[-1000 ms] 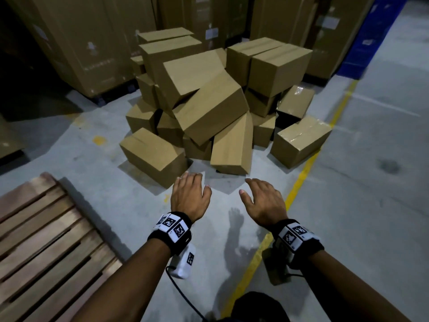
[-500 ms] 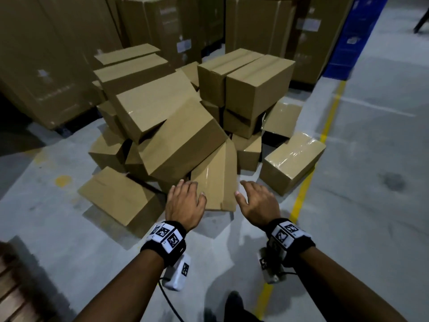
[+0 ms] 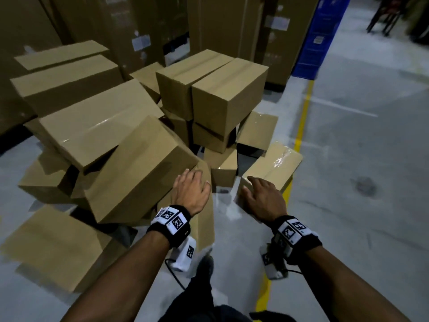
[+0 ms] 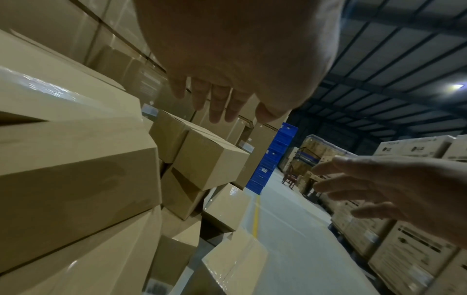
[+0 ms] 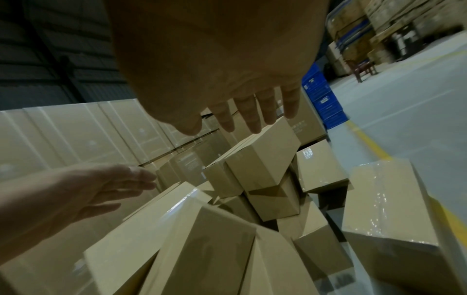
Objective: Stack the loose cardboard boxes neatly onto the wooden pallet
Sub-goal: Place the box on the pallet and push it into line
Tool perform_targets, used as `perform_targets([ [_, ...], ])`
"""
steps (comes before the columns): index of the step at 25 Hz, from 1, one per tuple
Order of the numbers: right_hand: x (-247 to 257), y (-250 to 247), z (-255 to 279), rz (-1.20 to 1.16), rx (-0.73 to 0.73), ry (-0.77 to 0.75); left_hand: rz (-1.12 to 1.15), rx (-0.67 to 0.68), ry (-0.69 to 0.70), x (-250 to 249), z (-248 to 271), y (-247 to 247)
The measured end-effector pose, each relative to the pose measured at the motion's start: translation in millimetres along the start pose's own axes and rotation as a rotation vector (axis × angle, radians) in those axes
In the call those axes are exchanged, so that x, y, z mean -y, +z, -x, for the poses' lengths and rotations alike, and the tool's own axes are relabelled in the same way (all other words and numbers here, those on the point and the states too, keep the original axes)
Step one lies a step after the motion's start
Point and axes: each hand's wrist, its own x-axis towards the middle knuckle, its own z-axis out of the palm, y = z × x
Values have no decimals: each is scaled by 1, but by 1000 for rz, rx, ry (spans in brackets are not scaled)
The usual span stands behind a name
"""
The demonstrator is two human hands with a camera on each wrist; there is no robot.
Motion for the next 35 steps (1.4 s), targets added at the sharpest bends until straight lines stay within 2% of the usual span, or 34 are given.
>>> perform_targets([
  [8, -31, -33, -155, -22, -2, 219, -57, 189, 108, -19, -207, -1],
  [13, -62, -40, -235, -7, 39, 248, -138, 161, 146, -30, -297, 14],
  [19, -120, -46, -353, 10, 116, 145, -259, 131, 36, -52, -397, 31],
  [21, -135, -58, -395, 16, 180, 105, -285, 131, -48, -63, -425, 25],
  [25, -157, -82, -465, 25, 211, 16, -337, 107, -159, -83, -476, 9],
  [28, -166, -86, -506, -55, 227, 31, -321, 109, -200, -88, -510, -4],
  [30, -169, -87, -537, -170, 247, 82, -230, 114, -271, -84, -537, -14],
  [35, -156, -84, -604, -622, 251, 297, -23, 150, -416, -49, -614, -20],
])
